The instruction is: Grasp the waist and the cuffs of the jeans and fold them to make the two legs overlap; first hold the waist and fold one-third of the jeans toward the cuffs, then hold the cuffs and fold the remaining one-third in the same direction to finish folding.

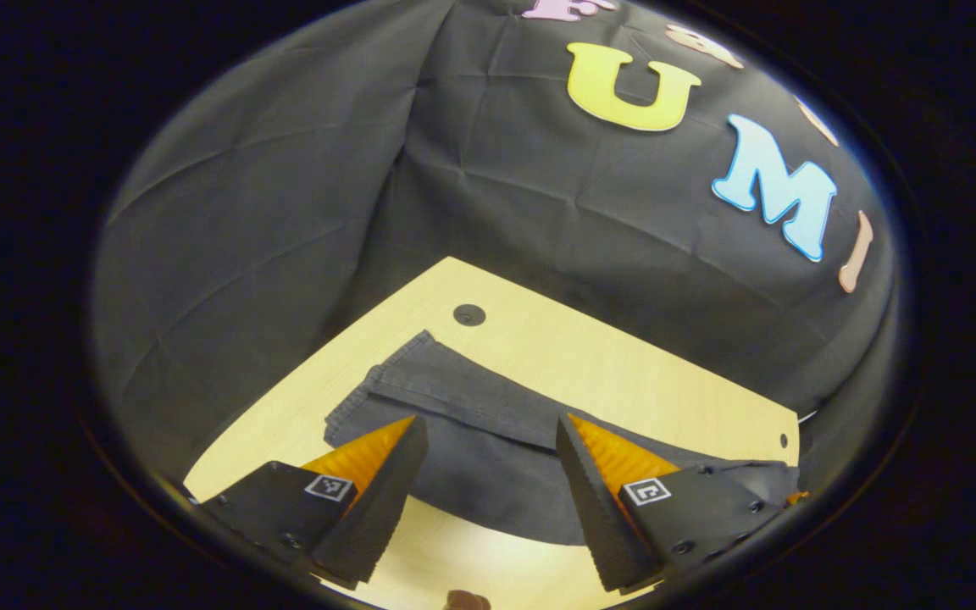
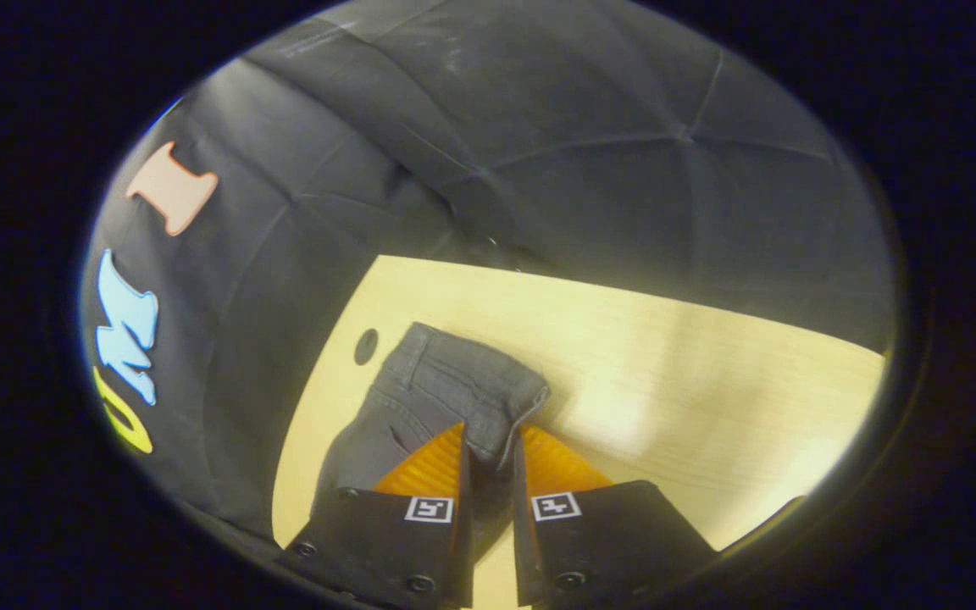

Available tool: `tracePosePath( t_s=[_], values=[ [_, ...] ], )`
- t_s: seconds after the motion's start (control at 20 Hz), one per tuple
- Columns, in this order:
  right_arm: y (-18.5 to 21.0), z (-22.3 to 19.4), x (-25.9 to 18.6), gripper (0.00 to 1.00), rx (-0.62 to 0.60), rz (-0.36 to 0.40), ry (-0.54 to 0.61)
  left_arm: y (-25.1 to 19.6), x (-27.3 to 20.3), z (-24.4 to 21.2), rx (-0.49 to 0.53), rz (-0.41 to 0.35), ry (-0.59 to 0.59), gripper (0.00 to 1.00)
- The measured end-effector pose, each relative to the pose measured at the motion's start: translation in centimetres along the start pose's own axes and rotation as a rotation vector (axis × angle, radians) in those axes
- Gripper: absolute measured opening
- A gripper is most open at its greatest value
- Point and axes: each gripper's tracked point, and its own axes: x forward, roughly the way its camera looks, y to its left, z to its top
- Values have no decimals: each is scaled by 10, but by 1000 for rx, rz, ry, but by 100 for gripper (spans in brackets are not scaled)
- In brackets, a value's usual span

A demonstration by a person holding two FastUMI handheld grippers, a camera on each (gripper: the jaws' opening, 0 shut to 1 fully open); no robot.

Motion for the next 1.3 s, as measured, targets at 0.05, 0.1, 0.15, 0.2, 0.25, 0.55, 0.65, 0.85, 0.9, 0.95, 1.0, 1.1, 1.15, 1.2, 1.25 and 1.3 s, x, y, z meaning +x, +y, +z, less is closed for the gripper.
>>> tracePosePath(
  t_s=[0.05, 0.1, 0.15, 0.2, 0.25, 0.55, 0.65, 0.85, 0.9, 0.95, 1.0, 1.1, 1.15, 1.2, 1.25, 1.3],
  values=[
    [7, 4, -9, 19, -5, 22, -20, 0, -2, 0, 2, -1, -1, 100],
    [9, 8, -20, 17, -7, 42, -41, -1, -5, 2, 2, -1, -8, 100],
    [14, 10, -33, 17, -8, 64, -58, -3, -7, 3, 0, -8, -13, 100],
    [21, 13, -45, 17, -12, 84, -82, -3, -9, 3, -1, -11, -19, 100],
    [30, 16, -57, 17, -16, 106, -103, -4, -10, 2, 1, -19, -19, 100],
    [122, 15, -114, 16, -183, 245, -288, -11, -21, 2, 8, -62, -20, 100],
    [158, 4, -136, 16, -281, 297, -331, -13, -25, 4, 6, -80, -25, 100],
    [225, -38, -168, 16, -437, 421, -393, -11, -36, 13, 5, -106, -68, 100],
    [239, -55, -174, 16, -472, 458, -398, -9, -40, 18, 7, -108, -84, 100],
    [254, -73, -180, 16, -511, 502, -408, -6, -44, 23, 12, -107, -104, 100],
    [267, -94, -182, 16, -550, 544, -403, -6, -48, 26, 21, -109, -119, 100],
    [285, -127, -187, 15, -613, 622, -386, -5, -57, 29, 43, -116, -140, 100],
    [294, -145, -186, 16, -638, 658, -369, -6, -62, 29, 55, -123, -147, 99],
    [302, -163, -181, 15, -660, 691, -343, -6, -68, 28, 67, -125, -152, 99],
    [307, -180, -178, 15, -682, 724, -310, -5, -73, 27, 80, -127, -159, 100],
    [309, -199, -173, 15, -699, 754, -273, -8, -79, 28, 91, -130, -167, 100]
  ],
)
